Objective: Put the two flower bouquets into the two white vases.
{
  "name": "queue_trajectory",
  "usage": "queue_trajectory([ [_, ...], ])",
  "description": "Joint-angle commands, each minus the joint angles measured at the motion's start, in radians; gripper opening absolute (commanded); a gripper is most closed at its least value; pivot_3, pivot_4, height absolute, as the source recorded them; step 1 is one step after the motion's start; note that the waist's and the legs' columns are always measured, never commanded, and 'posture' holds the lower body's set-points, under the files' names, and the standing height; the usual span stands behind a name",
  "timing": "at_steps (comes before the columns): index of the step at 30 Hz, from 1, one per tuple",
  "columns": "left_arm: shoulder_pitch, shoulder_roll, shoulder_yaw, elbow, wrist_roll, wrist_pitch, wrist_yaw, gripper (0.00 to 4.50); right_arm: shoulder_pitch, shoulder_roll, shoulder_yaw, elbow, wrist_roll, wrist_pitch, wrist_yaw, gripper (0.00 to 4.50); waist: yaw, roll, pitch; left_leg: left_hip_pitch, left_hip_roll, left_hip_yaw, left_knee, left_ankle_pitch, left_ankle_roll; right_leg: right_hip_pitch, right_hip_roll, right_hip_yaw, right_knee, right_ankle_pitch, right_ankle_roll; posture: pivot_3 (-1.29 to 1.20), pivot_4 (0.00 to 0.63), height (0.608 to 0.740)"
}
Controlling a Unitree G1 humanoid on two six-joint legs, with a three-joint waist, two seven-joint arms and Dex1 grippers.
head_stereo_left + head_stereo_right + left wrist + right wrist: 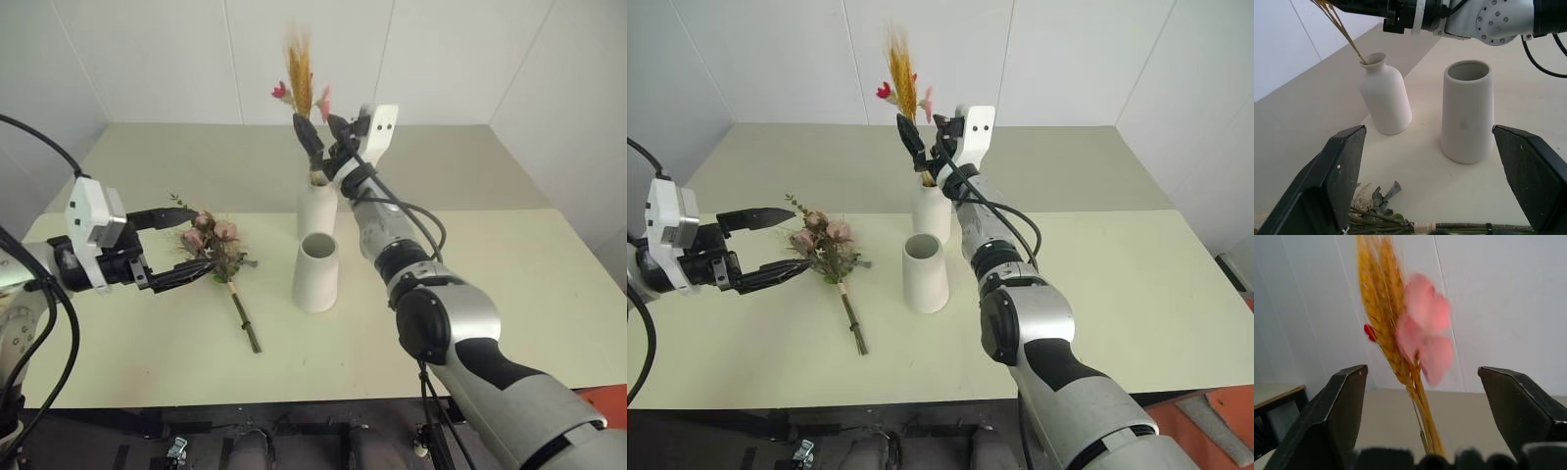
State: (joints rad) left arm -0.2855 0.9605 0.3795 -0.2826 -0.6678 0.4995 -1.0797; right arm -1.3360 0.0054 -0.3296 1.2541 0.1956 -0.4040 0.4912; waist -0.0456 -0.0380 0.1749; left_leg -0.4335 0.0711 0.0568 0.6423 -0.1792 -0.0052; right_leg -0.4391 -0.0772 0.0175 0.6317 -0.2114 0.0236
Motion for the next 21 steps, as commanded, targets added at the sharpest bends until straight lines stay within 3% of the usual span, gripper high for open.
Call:
queue_trajectory([
  [1, -0.023, 0.002, -0.003, -0.001, 0.009, -0.017, 0.013, 4.5, 0.053, -0.063, 0.043, -0.098, -0.042, -0.035, -0.03, 4.47, 0.002, 0.0, 0.0, 0.0, 0.0, 0.0, 0.0, 0.0, 0.0, 0.0, 0.0, 0.0, 0.0, 0.0, 0.0, 0.0, 0.15, 0.74],
  [5, -0.017, -0.026, -0.009, -0.053, 0.053, 0.102, 0.223, 4.5, 0.246, -0.185, 0.131, -0.428, -0.083, 0.13, 0.016, 4.47, 0.012, 0.0, 0.0, 0.0, -0.001, 0.0, 0.0, 0.0, 0.0, 0.0, -0.001, 0.0, -0.001, 0.0, 0.0, 0.0, 0.15, 0.74],
  [7, -0.067, -0.073, -0.008, -0.101, 0.021, 0.289, 0.421, 4.5, 0.361, -0.262, 0.173, -0.715, -0.061, 0.33, 0.062, 4.47, 0.016, 0.0, 0.0, -0.001, -0.001, 0.0, 0.0, 0.0, 0.0, 0.0, -0.001, 0.0, -0.001, 0.0, 0.0, 0.0, 0.15, 0.74],
  [10, -0.097, -0.141, -0.016, -0.252, 0.009, 0.555, 0.664, 4.5, 0.506, -0.462, 0.226, -1.11, -0.001, 0.705, 0.194, 4.47, 0.021, 0.0, 0.001, -0.002, -0.001, -0.001, 0.001, 0.0, 0.0, -0.001, 0.0, 0.0, 0.001, 0.0, 0.001, 0.0, 0.15, 0.74],
  [14, -0.18, -0.25, -0.015, -0.372, -0.012, 0.942, 0.839, 4.5, 0.604, -0.713, 0.258, -1.398, 0.1, 1.042, 0.344, 4.47, 0.019, 0.0, 0.001, 0.0, -0.001, -0.001, 0.002, 0.0, 0.0, 0.0, 0.001, 0.001, 0.002, 0.0, 0.001, 0.0, 0.15, 0.74],
  [16, -0.218, -0.316, -0.016, -0.332, -0.03, 1.093, 0.936, 4.5, 0.635, -0.825, 0.264, -1.497, 0.154, 1.142, 0.419, 4.47, 0.024, 0.0, 0.001, 0.005, -0.001, -0.002, 0.001, 0.0, 0.0, 0.004, 0.001, 0.001, 0.002, -0.001, 0.002, 0.0, 0.15, 0.74],
  [21, -0.184, -0.431, -0.021, -0.196, -0.208, 1.115, 1.296, 4.5, 0.675, -0.926, 0.25, -1.591, 0.242, 1.173, 0.508, 4.47, 0.011, -0.002, 0.001, 0.018, -0.001, -0.003, -0.001, 0.0, 0.0, 0.017, 0.001, 0.002, -0.002, -0.006, 0.008, 0.0, 0.15, 0.74],
])
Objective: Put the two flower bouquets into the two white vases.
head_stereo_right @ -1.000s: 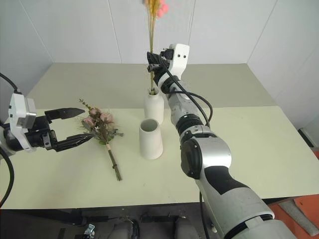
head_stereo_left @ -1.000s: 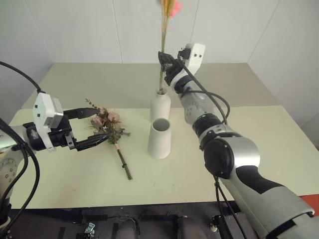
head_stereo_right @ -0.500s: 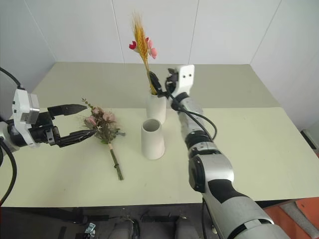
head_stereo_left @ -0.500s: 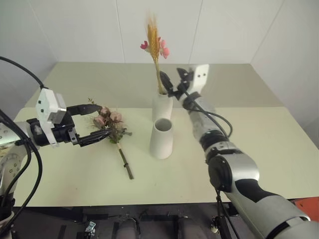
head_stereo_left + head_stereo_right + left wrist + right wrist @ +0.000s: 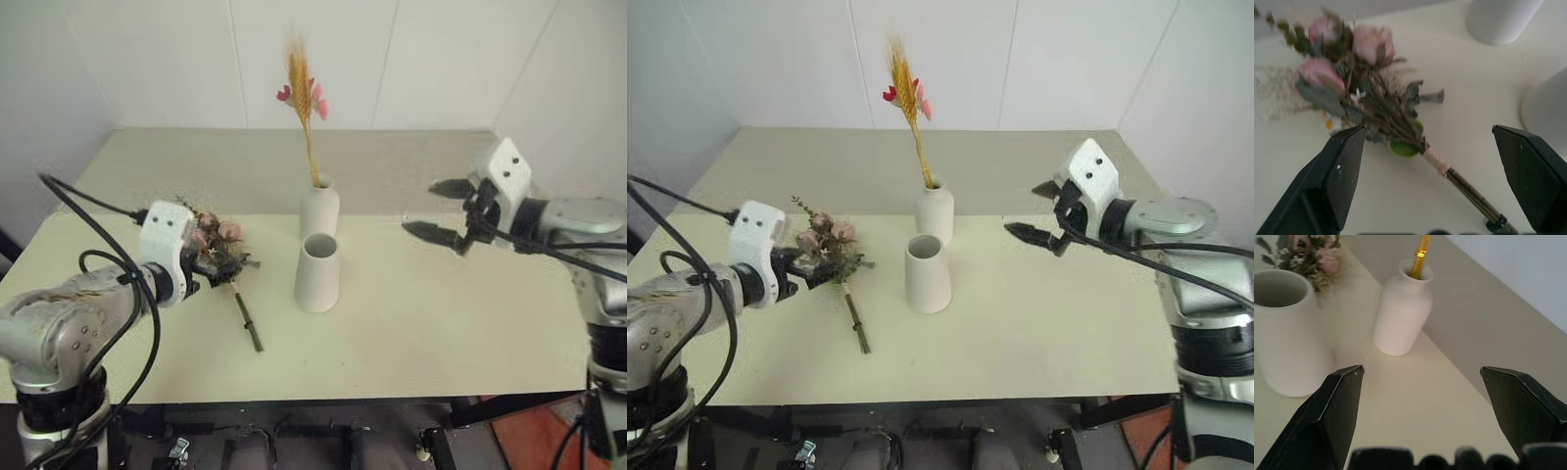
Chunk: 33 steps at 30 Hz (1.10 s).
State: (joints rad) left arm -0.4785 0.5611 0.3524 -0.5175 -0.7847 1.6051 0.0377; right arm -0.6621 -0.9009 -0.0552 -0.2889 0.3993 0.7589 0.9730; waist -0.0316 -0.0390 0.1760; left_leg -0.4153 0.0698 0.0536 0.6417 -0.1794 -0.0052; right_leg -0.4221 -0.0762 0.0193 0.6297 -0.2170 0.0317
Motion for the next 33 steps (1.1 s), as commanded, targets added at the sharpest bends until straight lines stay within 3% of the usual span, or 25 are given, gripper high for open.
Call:
queue_trajectory([
  [1, 0.011, -0.06, 0.004, 0.063, -0.125, 0.009, 0.241, 4.5, 0.003, -0.02, -0.022, -0.05, 0.04, 0.009, 0.021, 4.47, -0.002, -0.001, 0.0, 0.0, 0.0, 0.0, 0.0, 0.0, 0.0, 0.0, 0.0, 0.0, 0.0, 0.0, 0.0, 0.0, 0.15, 0.74],
  [9, -0.123, -0.269, -0.018, 0.298, -0.236, 0.009, 0.531, 4.5, 0.015, -0.006, -0.031, -0.109, 0.078, 0.027, -0.009, 4.47, 0.03, -0.003, 0.001, -0.002, -0.003, -0.001, 0.001, 0.0, 0.0, -0.001, -0.001, 0.0, 0.0, 0.005, -0.007, 0.0, 0.15, 0.74],
  [12, -0.159, -0.269, -0.027, 0.352, -0.258, 0.009, 0.57, 3.89, 0.035, -0.02, -0.054, -0.132, 0.096, 0.032, -0.009, 4.5, 0.034, -0.003, 0.001, -0.003, -0.003, -0.001, 0.001, 0.0, 0.0, -0.001, -0.001, 0.0, -0.001, 0.005, -0.007, 0.0, 0.15, 0.74],
  [20, -0.239, -0.254, -0.031, 0.464, -0.255, 0.009, 0.625, 1.35, 0.106, -0.066, -0.132, -0.198, 0.158, 0.058, -0.021, 4.5, 0.042, -0.004, 0.001, -0.004, -0.003, -0.001, 0.001, 0.0, 0.0, -0.001, -0.001, 0.0, -0.001, 0.005, -0.007, 0.0, 0.15, 0.74],
  [24, -0.272, -0.277, -0.004, 0.503, -0.182, 0.009, 0.614, 0.13, 0.155, -0.108, -0.185, -0.225, 0.203, 0.082, -0.007, 4.5, 0.045, -0.004, 0.001, -0.005, -0.003, -0.001, 0.001, 0.0, 0.0, -0.002, -0.001, -0.001, -0.002, 0.005, -0.007, 0.0, 0.15, 0.74],
  [28, -0.269, -0.288, 0.023, 0.458, -0.07, -0.073, 0.563, 0.09, 0.223, -0.153, -0.247, -0.233, 0.224, 0.084, 0.002, 4.5, 0.044, -0.004, 0.001, -0.006, -0.003, -0.001, 0.002, 0.0, 0.0, -0.001, -0.002, -0.001, -0.003, 0.005, -0.007, 0.0, 0.15, 0.74],
  [30, -0.203, -0.232, -0.029, 0.303, 0.032, -0.393, 0.391, 0.09, 0.306, -0.184, -0.334, -0.234, 0.233, 0.075, 0.041, 4.5, 0.041, -0.004, 0.001, -0.007, -0.003, -0.002, 0.002, 0.0, 0.0, -0.002, -0.002, -0.001, -0.003, 0.005, -0.007, 0.0, 0.15, 0.74],
  [33, -0.192, -0.195, -0.003, 0.238, 0.042, -0.587, 0.204, 0.09, 0.4, -0.209, -0.422, -0.235, 0.228, 0.061, 0.067, 4.5, 0.042, -0.005, 0.001, -0.009, -0.002, -0.001, 0.001, -0.001, -0.002, -0.004, -0.001, -0.001, -0.004, 0.005, -0.008, 0.0, 0.15, 0.74],
])
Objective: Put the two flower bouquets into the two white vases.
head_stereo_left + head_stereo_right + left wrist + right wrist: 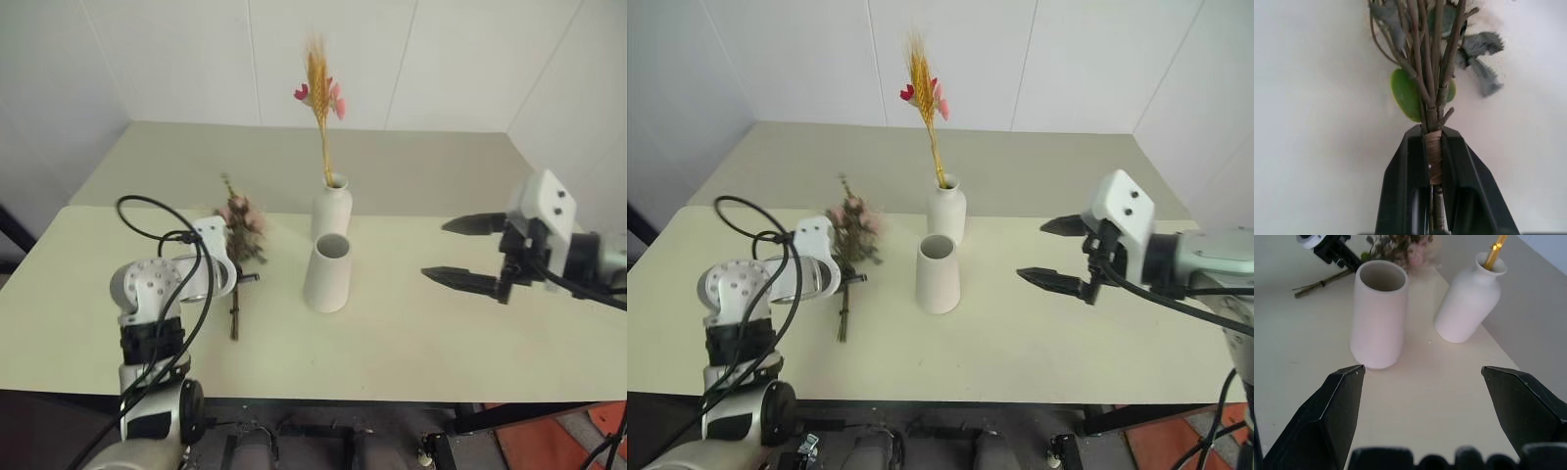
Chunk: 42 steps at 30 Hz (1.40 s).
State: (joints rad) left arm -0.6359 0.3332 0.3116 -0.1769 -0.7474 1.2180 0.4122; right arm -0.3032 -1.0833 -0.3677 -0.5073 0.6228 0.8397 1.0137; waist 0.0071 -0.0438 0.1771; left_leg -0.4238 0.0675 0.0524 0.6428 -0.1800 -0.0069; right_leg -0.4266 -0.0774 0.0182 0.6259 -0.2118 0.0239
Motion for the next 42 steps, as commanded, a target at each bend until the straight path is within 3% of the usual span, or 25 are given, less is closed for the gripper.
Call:
queue_trajectory([
  [1, -0.043, 0.035, 0.064, -0.1, -0.015, -0.247, -0.227, 0.09, 0.07, -0.031, -0.133, -0.016, -0.002, -0.026, 0.032, 4.5, 0.005, 0.0, 0.0, 0.0, 0.0, 0.0, 0.0, 0.0, 0.0, 0.0, 0.0, 0.0, 0.0, 0.0, 0.0, 0.0, 0.15, 0.74],
  [5, -0.064, 0.064, 0.123, -0.06, -0.129, -0.421, -0.599, 0.09, 0.164, -0.034, -0.217, -0.015, -0.022, -0.05, 0.052, 4.5, 0.01, 0.0, 0.0, 0.001, 0.0, 0.0, 0.002, 0.0, 0.0, 0.003, -0.001, -0.001, -0.001, 0.0, 0.001, 0.0, 0.15, 0.74],
  [8, -0.122, 0.026, 0.147, 0.03, -0.214, -0.559, -0.859, 0.09, 0.201, -0.017, -0.253, -0.019, -0.028, -0.062, 0.028, 4.5, 0.013, 0.0, 0.0, 0.0, 0.0, 0.0, 0.002, 0.0, 0.0, 0.003, -0.001, -0.001, -0.001, 0.0, 0.001, 0.0, 0.15, 0.74],
  [14, -0.251, -0.079, 0.066, 0.284, -0.18, -0.704, -1.086, 0.09, 0.242, 0.022, -0.28, -0.071, -0.012, -0.066, -0.016, 4.5, 0.013, 0.0, 0.0, 0.001, -0.001, 0.0, 0.003, 0.0, 0.0, 0.004, 0.0, -0.001, -0.001, -0.003, 0.006, 0.0, 0.15, 0.74],
  [26, -0.269, -0.14, -0.042, 0.374, -0.158, -0.714, -1.273, 0.09, 0.433, 0.076, -0.461, -0.204, 0.0, -0.004, -0.068, 4.5, 0.001, 0.0, 0.0, 0.0, -0.001, -0.001, 0.003, 0.0, 0.001, 0.004, 0.0, -0.001, -0.002, -0.004, 0.01, 0.0, 0.15, 0.74],
  [35, -0.232, -0.13, -0.142, 0.398, -0.013, -0.827, -1.38, 0.09, 0.447, 0.085, -0.463, -0.226, 0.006, -0.012, -0.108, 4.5, 0.002, 0.0, 0.0, 0.0, -0.001, -0.001, 0.003, 0.0, 0.001, 0.004, 0.0, -0.001, -0.002, -0.004, 0.01, 0.0, 0.15, 0.74],
  [42, -0.234, -0.18, -0.139, 0.476, 0.023, -0.888, -1.388, 0.09, 0.444, 0.079, -0.449, -0.216, 0.001, -0.026, -0.117, 4.5, 0.004, -0.001, 0.0, 0.0, -0.001, -0.001, 0.003, 0.0, 0.001, 0.004, 0.0, -0.001, -0.002, -0.004, 0.01, 0.0, 0.15, 0.74],
])
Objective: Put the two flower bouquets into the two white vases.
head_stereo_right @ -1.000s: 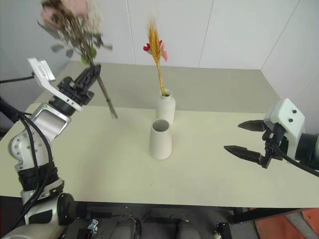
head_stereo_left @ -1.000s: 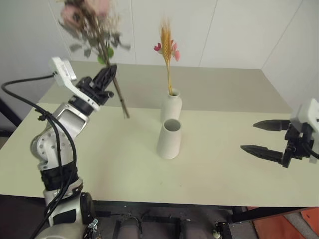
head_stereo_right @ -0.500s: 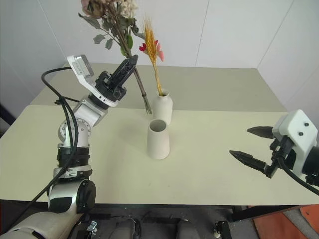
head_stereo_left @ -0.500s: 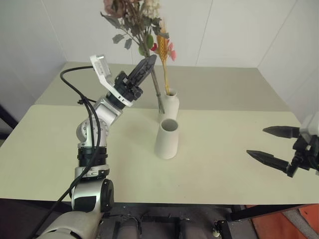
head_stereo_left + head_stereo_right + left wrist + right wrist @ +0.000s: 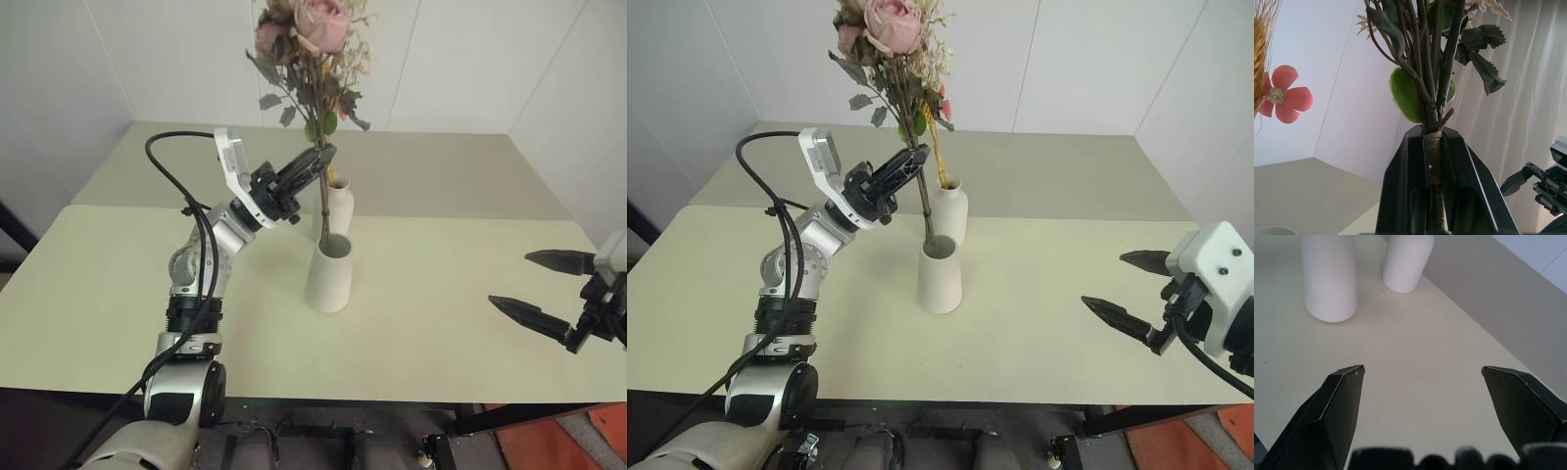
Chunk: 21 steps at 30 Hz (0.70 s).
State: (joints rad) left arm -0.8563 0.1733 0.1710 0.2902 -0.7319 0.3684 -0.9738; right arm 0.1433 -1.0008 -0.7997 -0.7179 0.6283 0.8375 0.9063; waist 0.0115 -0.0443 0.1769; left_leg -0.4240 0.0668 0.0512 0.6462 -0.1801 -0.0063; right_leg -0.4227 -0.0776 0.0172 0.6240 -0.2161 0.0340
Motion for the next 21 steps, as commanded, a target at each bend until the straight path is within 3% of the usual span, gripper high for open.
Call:
queue_trajectory([
  [1, -0.016, -0.026, 0.004, 0.018, 0.011, -0.044, 0.0, 0.09, -0.002, -0.004, -0.016, -0.003, -0.006, -0.026, -0.01, 4.5, 0.0, 0.0, 0.0, 0.0, 0.0, 0.0, 0.0, 0.0, 0.0, 0.0, 0.0, 0.0, 0.0, 0.0, 0.0, 0.0, 0.15, 0.74],
  [11, 0.048, 0.005, -0.089, -0.018, 0.086, -0.07, -0.13, 0.09, -0.006, -0.004, 0.001, 0.013, -0.032, -0.058, -0.013, 4.5, -0.001, 0.0, 0.0, 0.0, 0.0, 0.0, 0.0, 0.0, 0.0, 0.0, 0.0, 0.0, 0.0, 0.0, 0.0, 0.0, 0.15, 0.74],
  [17, 0.089, 0.037, -0.108, -0.089, 0.079, -0.049, -0.16, 2.0, -0.006, -0.003, 0.016, 0.024, -0.046, -0.081, -0.013, 4.5, -0.001, 0.0, 0.0, 0.0, 0.0, 0.0, 0.0, 0.0, 0.0, 0.0, 0.0, 0.0, 0.0, 0.0, 0.0, 0.0, 0.15, 0.74],
  [21, 0.147, 0.15, -0.138, -0.126, 0.167, -0.08, -0.191, 3.25, -0.008, -0.001, 0.027, 0.029, -0.052, -0.089, -0.016, 4.5, -0.008, 0.001, -0.001, 0.001, 0.0, 0.0, 0.0, 0.0, 0.0, 0.0, 0.0, 0.0, 0.0, 0.0, 0.0, 0.0, 0.15, 0.74],
])
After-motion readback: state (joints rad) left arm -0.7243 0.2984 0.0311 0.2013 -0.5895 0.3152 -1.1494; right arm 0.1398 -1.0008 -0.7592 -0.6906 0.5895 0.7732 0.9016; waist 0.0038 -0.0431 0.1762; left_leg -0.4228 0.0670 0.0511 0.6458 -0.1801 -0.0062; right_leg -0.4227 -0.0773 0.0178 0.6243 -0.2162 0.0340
